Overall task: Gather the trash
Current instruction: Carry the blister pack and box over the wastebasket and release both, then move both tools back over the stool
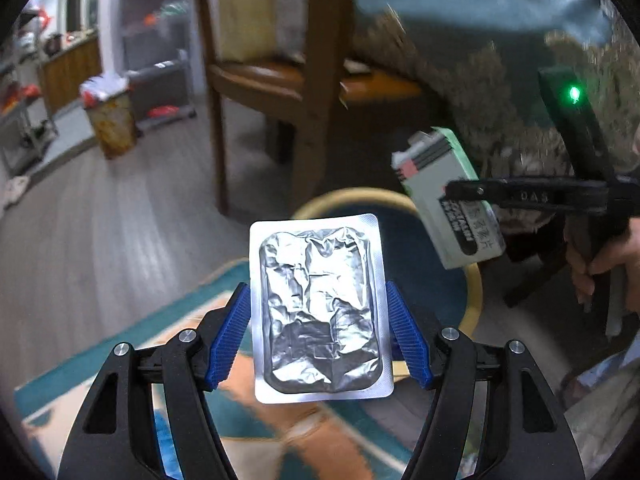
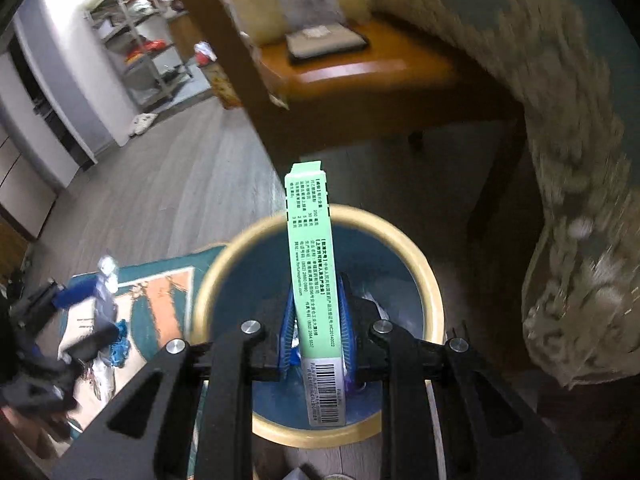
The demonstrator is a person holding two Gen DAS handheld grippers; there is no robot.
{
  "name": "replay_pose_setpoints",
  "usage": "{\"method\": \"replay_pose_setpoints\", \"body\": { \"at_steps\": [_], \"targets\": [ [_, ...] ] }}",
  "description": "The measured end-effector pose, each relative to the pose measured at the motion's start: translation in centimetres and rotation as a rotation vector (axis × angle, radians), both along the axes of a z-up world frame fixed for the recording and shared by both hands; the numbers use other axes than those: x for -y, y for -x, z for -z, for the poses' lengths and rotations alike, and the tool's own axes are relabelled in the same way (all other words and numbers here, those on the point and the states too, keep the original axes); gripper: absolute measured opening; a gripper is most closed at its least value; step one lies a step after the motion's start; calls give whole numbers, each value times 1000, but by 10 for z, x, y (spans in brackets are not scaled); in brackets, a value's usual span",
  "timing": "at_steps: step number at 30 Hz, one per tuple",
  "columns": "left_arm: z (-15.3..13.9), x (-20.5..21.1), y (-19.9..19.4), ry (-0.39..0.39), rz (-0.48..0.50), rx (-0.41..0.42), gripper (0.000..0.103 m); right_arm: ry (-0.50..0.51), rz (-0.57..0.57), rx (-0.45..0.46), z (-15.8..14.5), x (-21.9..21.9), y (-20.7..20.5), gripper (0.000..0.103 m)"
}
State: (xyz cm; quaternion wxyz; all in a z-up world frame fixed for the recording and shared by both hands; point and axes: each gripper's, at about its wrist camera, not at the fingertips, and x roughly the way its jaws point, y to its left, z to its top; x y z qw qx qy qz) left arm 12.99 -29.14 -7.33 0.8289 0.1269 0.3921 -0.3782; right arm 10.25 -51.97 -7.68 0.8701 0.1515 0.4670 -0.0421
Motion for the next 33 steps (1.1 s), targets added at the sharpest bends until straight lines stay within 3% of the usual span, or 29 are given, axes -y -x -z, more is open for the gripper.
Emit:
{"method": "replay_pose_setpoints", "body": {
  "at_steps": [6, 18, 21, 23, 24, 27, 33],
  "targets": [
    [30, 48, 5, -44, 89, 25, 69, -31, 23, -40, 17, 10, -8, 19],
    [40, 70, -5, -14, 77, 3, 70, -45, 29, -12, 19, 17, 1, 19],
    [38, 65, -2, -15, 71, 16, 84, -54, 43, -9, 20, 19, 3, 20],
    [36, 63, -2, -12, 68, 20, 85, -54, 48, -9, 19, 19, 4, 21],
    [35, 62, -2, -11, 66, 22, 85, -51, 49, -9, 18, 19, 4, 23],
    [32, 58, -2, -13, 58, 28, 85, -40, 54, 2, 12, 17, 6, 42],
    [18, 34, 6, -37, 47, 71, 86, -23, 59, 21, -3, 9, 7, 44]
  ]
}}
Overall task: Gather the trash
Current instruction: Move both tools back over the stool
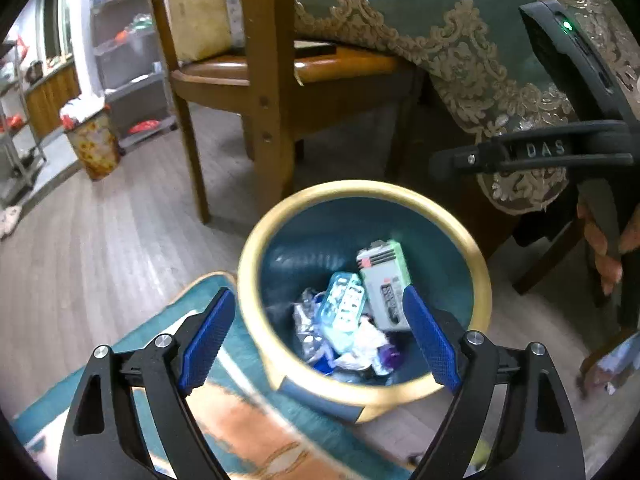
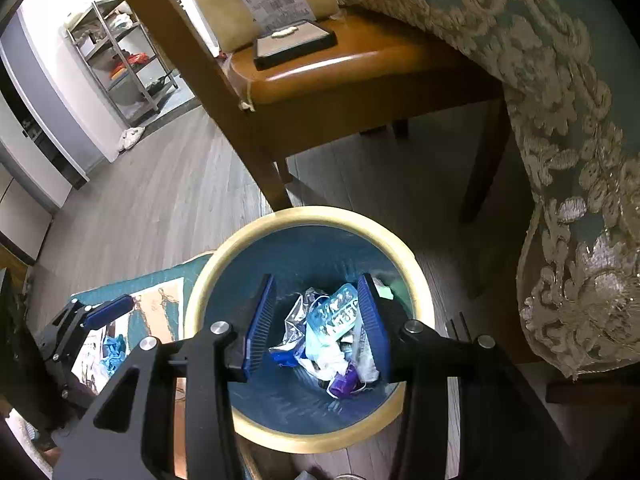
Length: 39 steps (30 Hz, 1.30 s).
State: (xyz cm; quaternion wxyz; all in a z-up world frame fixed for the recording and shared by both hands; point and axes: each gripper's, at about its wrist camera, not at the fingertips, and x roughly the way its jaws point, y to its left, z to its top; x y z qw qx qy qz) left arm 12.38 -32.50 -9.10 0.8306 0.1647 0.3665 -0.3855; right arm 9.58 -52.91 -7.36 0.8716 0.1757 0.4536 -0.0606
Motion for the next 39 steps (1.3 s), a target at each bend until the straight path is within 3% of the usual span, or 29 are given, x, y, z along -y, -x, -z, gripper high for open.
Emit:
{"method": "replay_pose_setpoints", "body": {
  "at_steps": [13, 26, 34, 39],
  "targets": [
    [-44, -101, 20, -2, -140, 55, 89, 120, -56, 90, -54, -61, 7, 96],
    [-84, -226, 42, 2, -336, 121, 91, 179, -148, 123, -70, -138, 16, 97],
    [-67, -311, 43, -60, -509, 90, 91, 162, -231, 111, -54, -208, 14, 97],
    [-46, -353, 43, -74, -597, 28, 91, 74, -273, 88, -29, -252, 12, 97]
  ]
}}
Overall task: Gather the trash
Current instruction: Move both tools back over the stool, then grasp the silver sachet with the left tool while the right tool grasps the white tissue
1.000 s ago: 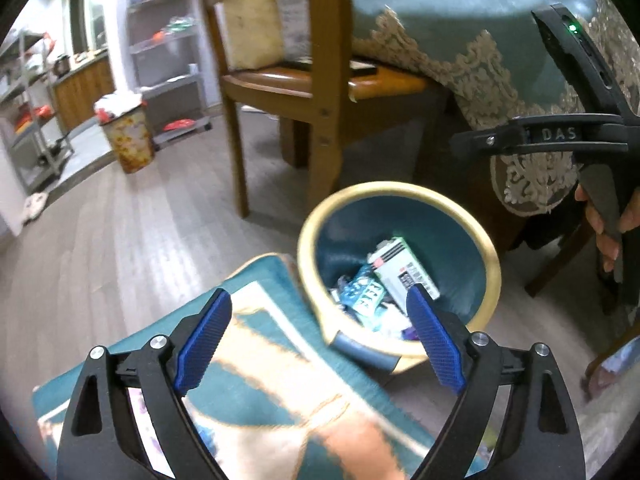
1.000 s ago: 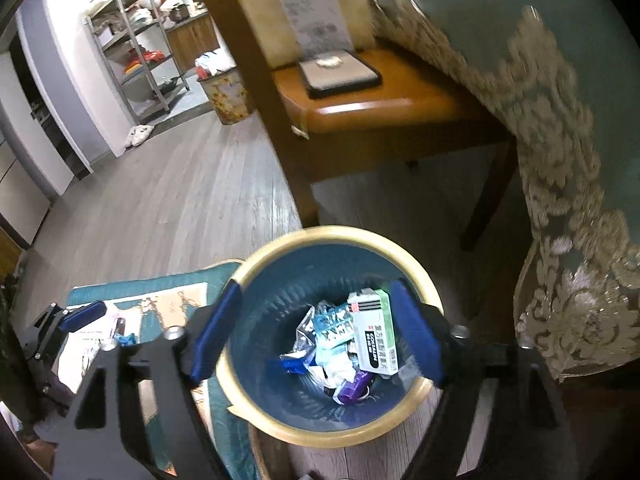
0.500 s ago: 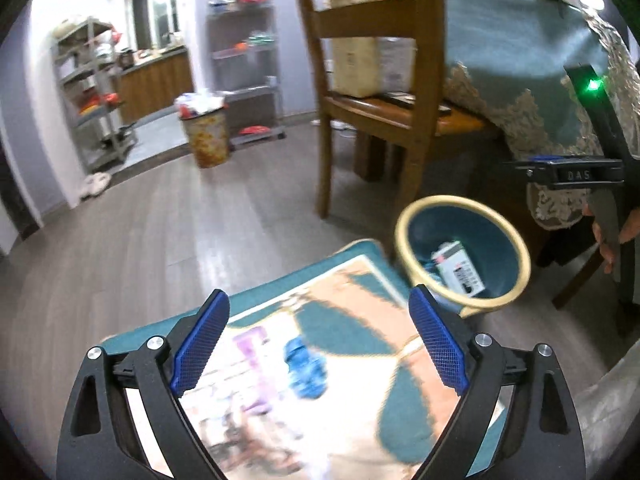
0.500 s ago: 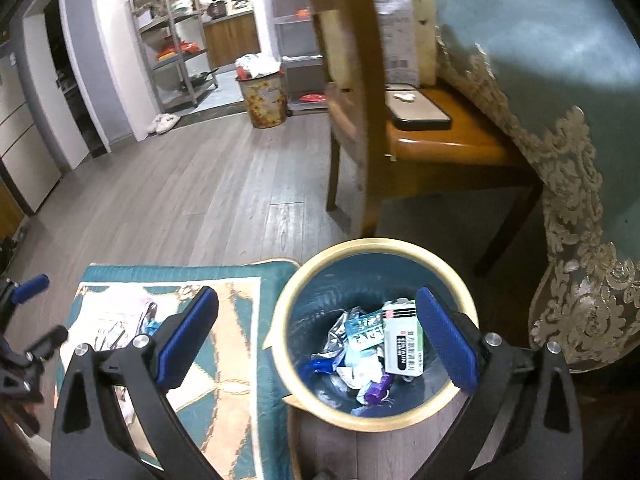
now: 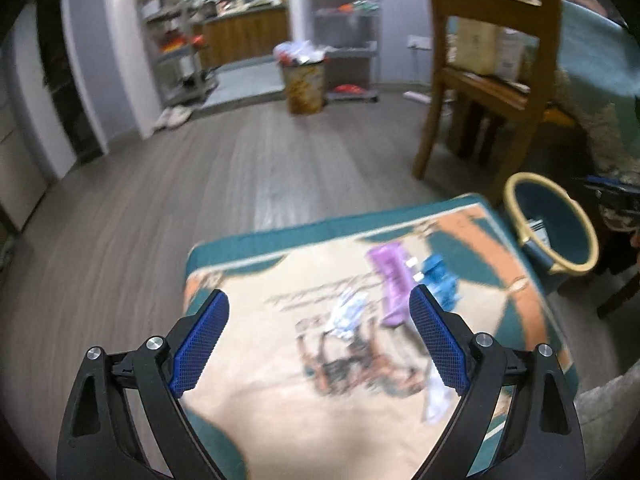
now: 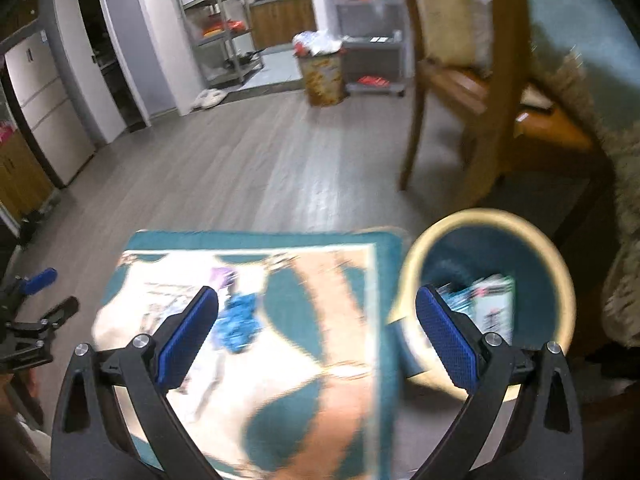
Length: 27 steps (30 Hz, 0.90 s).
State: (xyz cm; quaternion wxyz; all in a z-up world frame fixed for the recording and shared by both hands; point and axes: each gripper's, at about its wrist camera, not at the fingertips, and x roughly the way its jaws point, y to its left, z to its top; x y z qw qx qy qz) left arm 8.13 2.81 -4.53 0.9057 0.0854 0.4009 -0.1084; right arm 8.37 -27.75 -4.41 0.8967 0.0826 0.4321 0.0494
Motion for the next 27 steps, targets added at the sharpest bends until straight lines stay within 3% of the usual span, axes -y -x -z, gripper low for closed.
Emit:
{"method": "replay_pose_setpoints", "body": {
  "at_steps": [4, 11, 14, 18, 21, 26, 27],
  "targets": [
    [20, -33, -4, 3, -72, -57, 91, -57, -29, -79, 25, -31, -12, 97],
    [38, -49, -19, 37, -105, -83, 91, 59, -133, -136, 59, -77, -25, 97],
    [48, -50, -30, 30, -108, -101, 91, 55, -171, -181, 83, -91, -20, 97],
    [58, -49, -43, 23, -97, -119, 91, 69, -265, -236, 105, -113, -17, 86],
    [67, -47, -52, 47, -84, -143, 91, 66, -358, -295, 121, -136, -12, 71],
    [84, -35, -63, 30, -48, -185, 91, 88, -418, -345, 141, -152, -13, 62],
    [87, -33, -64, 28, -42, -191, 91, 86, -430, -355, 143, -152, -14, 55]
  ]
}}
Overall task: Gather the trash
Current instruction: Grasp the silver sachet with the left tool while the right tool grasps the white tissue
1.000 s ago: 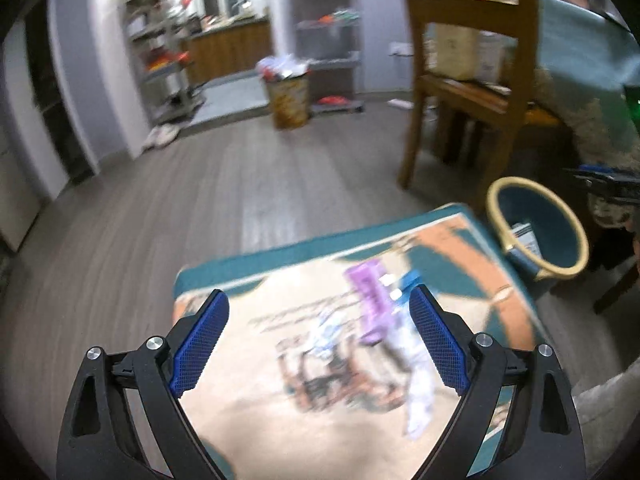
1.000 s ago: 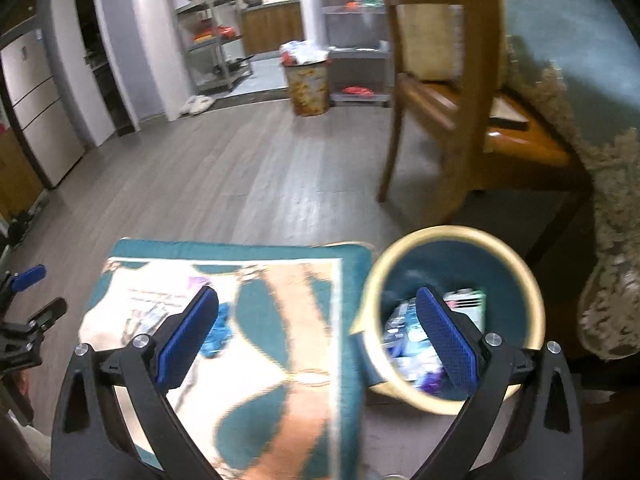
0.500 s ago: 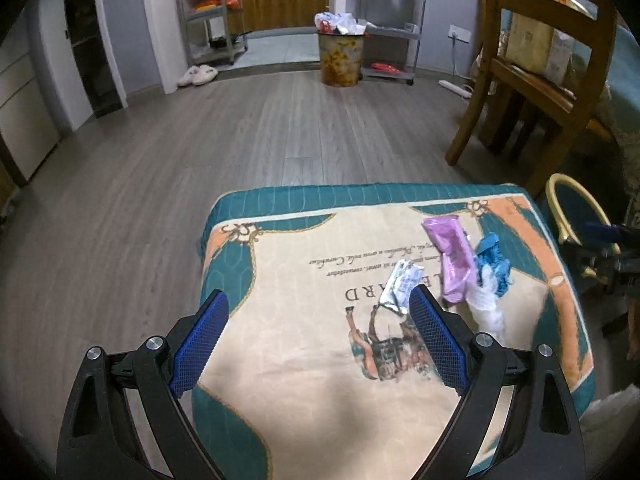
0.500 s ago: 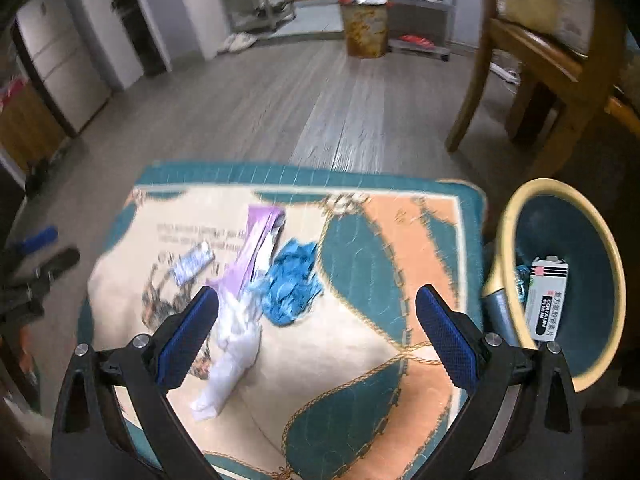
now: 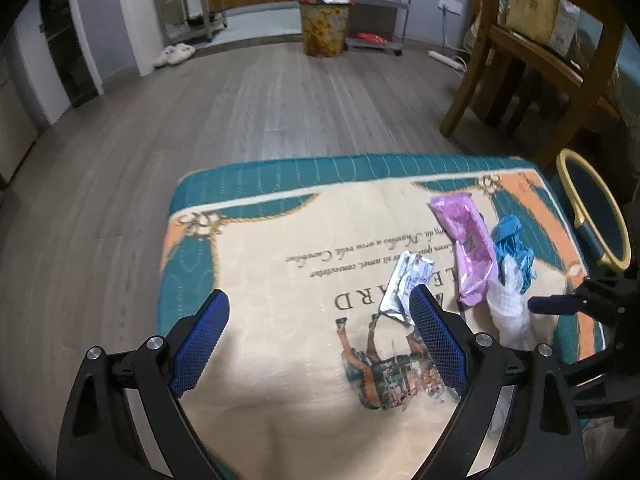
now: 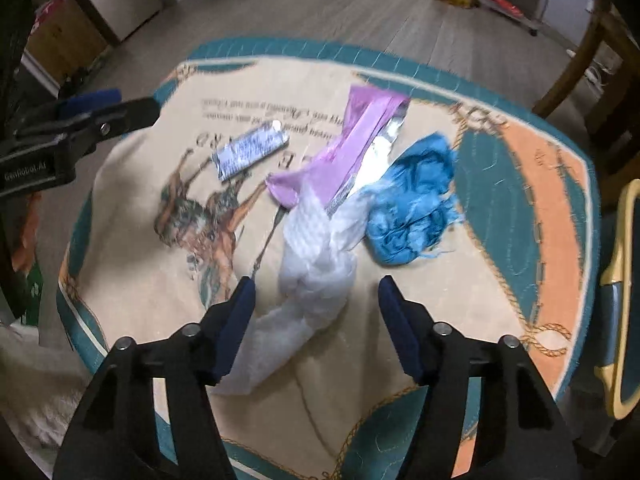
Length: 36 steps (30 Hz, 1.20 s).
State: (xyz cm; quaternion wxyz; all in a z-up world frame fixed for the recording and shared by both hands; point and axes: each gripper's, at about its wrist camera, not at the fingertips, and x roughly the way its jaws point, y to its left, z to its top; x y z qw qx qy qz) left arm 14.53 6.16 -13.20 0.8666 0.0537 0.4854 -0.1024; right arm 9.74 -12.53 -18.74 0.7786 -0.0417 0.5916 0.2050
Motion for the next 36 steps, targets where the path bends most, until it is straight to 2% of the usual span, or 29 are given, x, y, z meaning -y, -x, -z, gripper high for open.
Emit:
{"method": "replay_pose_setpoints", "body": {
  "at_steps": [1, 3, 4, 8, 14, 16, 23, 25, 29, 33, 36],
  "targets": [
    [3, 3, -1, -6, 10, -7, 91, -1, -8, -12, 3, 0, -1, 42],
    [9, 9, -4, -20, 28, -17, 91, 0, -14, -12, 2, 2, -2, 30],
    [11, 12, -5, -24, 32, -22, 91, -12, -13, -17, 1, 3, -2, 29],
    [19, 22, -8, -24, 54, -41, 91, -77, 13, -34, -15, 17, 1, 28],
    [30, 44, -15, -34, 93, -70, 87, -93, 30, 31, -49, 38, -1, 28],
    [34, 51, -17, -43, 105, -82, 80, -99, 45, 42, -53, 44, -3, 28],
    [44, 66, -21, -86, 128, -109, 65, -118, 89, 25, -50, 60, -11, 28],
    [46, 70, -22, -98, 133, -121, 56, -119, 92, 26, -50, 63, -12, 28],
    [49, 74, -23, -106, 147, -131, 51, -137, 113, 28, -51, 68, -13, 28],
    [48, 80, -19, -121, 157, -124, 33, -158, 137, 31, -57, 75, -13, 28],
    [46, 81, -16, -115, 158, -123, 32, -159, 143, 48, -65, 78, -10, 28]
  ]
}}
